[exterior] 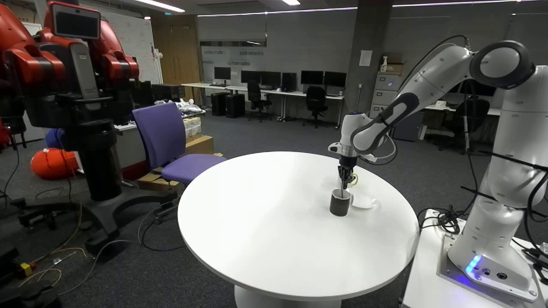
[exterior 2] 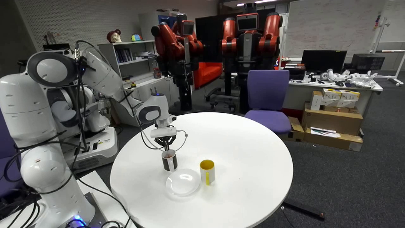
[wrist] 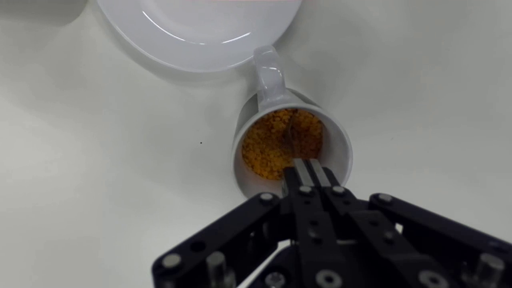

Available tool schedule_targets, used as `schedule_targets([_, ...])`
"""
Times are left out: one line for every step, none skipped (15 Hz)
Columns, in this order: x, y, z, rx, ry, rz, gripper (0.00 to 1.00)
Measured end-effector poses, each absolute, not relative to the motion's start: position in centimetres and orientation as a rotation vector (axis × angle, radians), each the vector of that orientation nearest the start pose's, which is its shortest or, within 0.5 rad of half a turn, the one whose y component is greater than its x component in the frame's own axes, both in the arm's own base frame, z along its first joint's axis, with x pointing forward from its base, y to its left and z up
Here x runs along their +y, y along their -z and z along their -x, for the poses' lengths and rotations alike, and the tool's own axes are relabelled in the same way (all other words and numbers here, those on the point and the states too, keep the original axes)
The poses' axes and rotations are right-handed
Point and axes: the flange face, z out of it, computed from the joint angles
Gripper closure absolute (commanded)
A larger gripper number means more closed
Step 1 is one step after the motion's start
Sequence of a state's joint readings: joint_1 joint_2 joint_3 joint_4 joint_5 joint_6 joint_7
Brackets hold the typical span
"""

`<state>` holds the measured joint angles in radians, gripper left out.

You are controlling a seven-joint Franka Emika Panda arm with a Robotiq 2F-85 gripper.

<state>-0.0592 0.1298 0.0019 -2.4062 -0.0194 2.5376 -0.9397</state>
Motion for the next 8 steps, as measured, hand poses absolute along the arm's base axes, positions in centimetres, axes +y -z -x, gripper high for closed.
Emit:
schedule_targets([-2.7, -25.8, -49.4, -1.37, -0.012, 2.836, 1.0])
schedule_targets([-2.6, -25.7, -49.2, -1.372, -0.019, 2.831, 1.0])
schedule_targets([-2.3, -25.5, -49.0, -1.374, -0.024, 2.826, 1.0])
schedule_targets([-2.1, -25.3, -48.9, -1.375, -0.029, 2.821, 1.0])
schedule_targets([-1.8, -25.2, -48.7, -1.376, -0.031, 2.816, 1.0])
schedule_targets([-1.6, -25.2, -48.7, -1.377, -0.032, 2.812, 1.0])
schedule_targets([-1.4, -25.1, -48.7, -1.377, -0.03, 2.81, 1.0])
schedule_targets([-1.3, -25.1, -48.7, -1.374, -0.028, 2.809, 1.0])
